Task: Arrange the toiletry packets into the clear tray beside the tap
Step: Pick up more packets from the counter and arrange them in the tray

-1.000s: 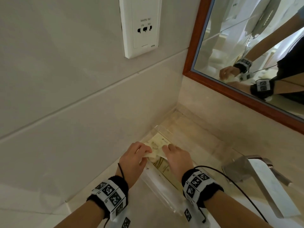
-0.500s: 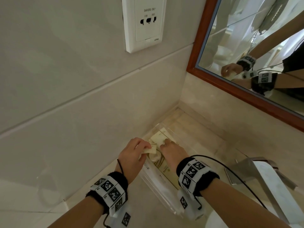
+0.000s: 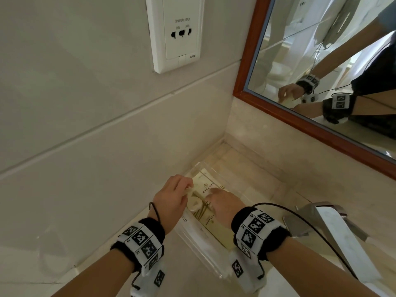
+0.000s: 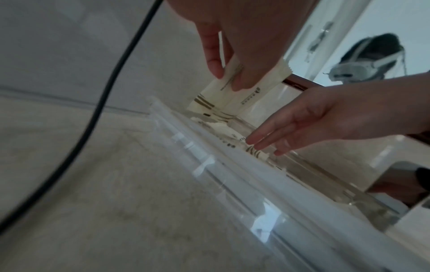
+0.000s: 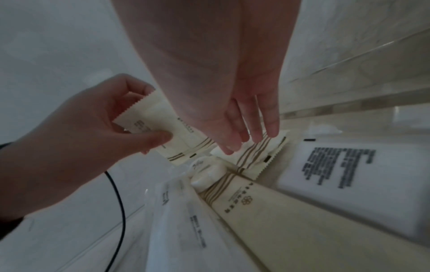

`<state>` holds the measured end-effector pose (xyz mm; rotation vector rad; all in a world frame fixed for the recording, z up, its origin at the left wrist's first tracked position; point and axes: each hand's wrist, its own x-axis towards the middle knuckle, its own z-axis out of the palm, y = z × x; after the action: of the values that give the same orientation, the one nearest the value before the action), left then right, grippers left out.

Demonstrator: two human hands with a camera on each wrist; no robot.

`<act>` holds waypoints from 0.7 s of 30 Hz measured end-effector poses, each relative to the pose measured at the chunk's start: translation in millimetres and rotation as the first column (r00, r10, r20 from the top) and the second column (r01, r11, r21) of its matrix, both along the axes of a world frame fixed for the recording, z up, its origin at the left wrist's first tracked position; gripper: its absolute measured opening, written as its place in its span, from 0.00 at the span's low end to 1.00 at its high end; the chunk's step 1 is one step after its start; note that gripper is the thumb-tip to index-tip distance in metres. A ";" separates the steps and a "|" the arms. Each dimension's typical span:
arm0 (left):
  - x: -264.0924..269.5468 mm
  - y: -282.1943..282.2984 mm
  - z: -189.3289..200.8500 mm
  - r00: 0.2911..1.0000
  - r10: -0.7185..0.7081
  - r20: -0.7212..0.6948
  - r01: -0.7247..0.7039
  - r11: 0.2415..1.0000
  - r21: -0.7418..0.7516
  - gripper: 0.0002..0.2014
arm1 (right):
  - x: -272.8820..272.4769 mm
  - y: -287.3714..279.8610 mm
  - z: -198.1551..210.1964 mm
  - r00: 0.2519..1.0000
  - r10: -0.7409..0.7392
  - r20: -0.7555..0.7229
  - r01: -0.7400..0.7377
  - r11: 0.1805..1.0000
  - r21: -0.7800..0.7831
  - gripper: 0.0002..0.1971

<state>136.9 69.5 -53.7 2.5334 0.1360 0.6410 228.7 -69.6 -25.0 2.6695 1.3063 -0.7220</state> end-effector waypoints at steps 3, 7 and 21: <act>12.7 -8.1 4.6 0.997 -0.057 -0.044 0.059 0.997 0.053 0.24 | 1.5 -15.8 2.5 0.999 -0.033 0.001 0.033 0.997 0.072 0.15; 32.9 -20.3 -1.1 0.985 -0.081 -0.150 0.097 0.990 0.102 0.28 | 2.4 -31.2 16.8 1.000 -0.021 -0.009 0.022 0.993 0.119 0.16; 35.3 -23.1 -4.6 0.651 -0.075 -0.755 0.388 0.888 0.247 0.27 | 3.1 -37.2 13.0 0.997 -0.035 -0.068 0.043 0.992 0.123 0.17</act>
<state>172.1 46.4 -58.3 2.9756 -0.0649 -0.5610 231.8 -106.8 -12.0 2.7987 1.3608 -0.7630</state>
